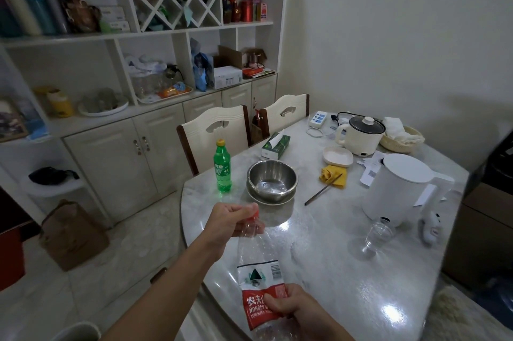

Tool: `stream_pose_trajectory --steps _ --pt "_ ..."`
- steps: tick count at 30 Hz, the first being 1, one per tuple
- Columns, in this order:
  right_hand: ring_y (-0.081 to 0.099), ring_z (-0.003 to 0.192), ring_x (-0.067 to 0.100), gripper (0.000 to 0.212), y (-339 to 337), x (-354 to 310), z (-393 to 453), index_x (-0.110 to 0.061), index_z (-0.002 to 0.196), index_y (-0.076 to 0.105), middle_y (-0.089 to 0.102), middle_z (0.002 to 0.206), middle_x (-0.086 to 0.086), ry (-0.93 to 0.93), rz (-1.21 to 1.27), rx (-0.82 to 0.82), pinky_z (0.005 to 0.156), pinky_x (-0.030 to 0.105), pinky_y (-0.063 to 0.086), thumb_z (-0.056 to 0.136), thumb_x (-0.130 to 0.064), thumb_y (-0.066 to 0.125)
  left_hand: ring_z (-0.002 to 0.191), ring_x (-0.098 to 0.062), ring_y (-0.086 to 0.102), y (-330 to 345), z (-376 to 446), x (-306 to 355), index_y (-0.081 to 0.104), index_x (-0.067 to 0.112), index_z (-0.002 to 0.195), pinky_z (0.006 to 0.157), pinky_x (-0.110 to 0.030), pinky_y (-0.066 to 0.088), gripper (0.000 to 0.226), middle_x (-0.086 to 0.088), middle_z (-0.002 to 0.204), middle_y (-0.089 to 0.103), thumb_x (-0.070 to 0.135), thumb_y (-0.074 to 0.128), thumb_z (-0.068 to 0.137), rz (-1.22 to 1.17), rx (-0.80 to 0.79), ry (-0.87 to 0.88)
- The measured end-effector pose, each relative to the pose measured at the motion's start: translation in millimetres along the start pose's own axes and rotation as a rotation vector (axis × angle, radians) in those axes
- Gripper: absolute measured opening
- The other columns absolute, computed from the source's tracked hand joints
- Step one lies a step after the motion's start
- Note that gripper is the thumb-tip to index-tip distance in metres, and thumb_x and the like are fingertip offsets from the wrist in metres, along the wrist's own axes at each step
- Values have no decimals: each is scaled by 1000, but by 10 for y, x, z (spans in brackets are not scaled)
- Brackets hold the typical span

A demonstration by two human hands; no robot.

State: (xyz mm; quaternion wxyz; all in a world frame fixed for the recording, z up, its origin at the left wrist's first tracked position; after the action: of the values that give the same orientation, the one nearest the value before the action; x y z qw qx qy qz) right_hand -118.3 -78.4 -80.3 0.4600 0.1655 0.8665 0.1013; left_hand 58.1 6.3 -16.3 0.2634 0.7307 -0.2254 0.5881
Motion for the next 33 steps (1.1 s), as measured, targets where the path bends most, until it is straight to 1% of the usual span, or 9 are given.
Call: stream_pose_trajectory --steps 4,10,15,19,21,24,28,31,33 --pt "78 80 20 14 46 40 66 -13 81 84 82 87 8 1 -9 -27 67 25 62 70 -10 76 67 -29 74 -46 -50 31 76 2 77 62 -30 61 31 -28 87 76 33 72 77 -49 -37 15" --pt "78 78 21 16 152 -25 120 -12 83 84 81 88 11 6 -9 -95 66 25 62 71 -8 74 78 -32 74 -297 -139 57 73 -3 86 66 -34 62 31 -24 88 77 27 69 81 -188 -67 -5" --pt "75 90 25 26 463 -98 246 -6 98 81 79 99 16 5 -23 -178 78 30 61 75 -1 71 91 -33 73 -647 -256 166 76 3 92 81 -39 62 23 -21 97 77 22 68 82 -273 -134 26" --pt "72 98 29 32 884 -161 449 -1 110 74 75 109 21 -15 -94 -225 84 34 60 78 0 73 110 -39 67 -1071 -403 289 71 -2 106 95 -44 56 26 -24 111 73 13 63 86 -384 -165 72" --pt "73 96 28 30 1108 -207 580 1 107 74 77 106 19 -26 -156 -204 84 35 61 78 -4 77 112 -38 66 -1362 -529 391 70 0 112 95 -44 56 31 -23 115 72 14 68 85 -345 -93 90" --pt "73 93 30 37 1542 -289 765 -1 106 73 77 102 18 -64 -226 -163 88 43 60 74 -16 84 102 -31 72 -1865 -776 537 71 9 113 86 -40 61 38 -18 113 73 18 77 76 -108 110 75" --pt "77 87 24 25 2176 -315 1048 -8 95 76 81 95 12 -96 -327 -112 74 32 64 74 -18 84 87 -24 74 -2536 -1162 776 72 21 105 72 -32 63 30 -11 100 76 18 80 77 143 323 99" --pt "76 94 27 23 2673 -319 1234 -9 97 77 80 98 12 -126 -371 -117 87 43 62 75 -16 83 78 -14 73 -3003 -1470 917 70 33 100 63 -24 60 31 -1 95 76 20 84 75 247 397 135" --pt "77 93 24 17 2988 -308 1339 -13 95 76 81 97 9 -138 -411 -135 86 39 62 80 -13 81 83 -13 73 -3281 -1680 951 69 35 103 65 -22 60 41 2 95 75 19 87 70 278 397 141"
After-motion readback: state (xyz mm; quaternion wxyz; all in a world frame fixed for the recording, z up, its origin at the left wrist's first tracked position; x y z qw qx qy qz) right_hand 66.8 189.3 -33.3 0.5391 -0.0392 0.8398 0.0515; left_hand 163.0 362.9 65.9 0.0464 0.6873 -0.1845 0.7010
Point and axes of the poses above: each hand's wrist, its own z-axis towards the middle knuckle, its own y-axis out of the palm, x = y × z, the point moved 3 cm from there along z, towards the middle knuckle
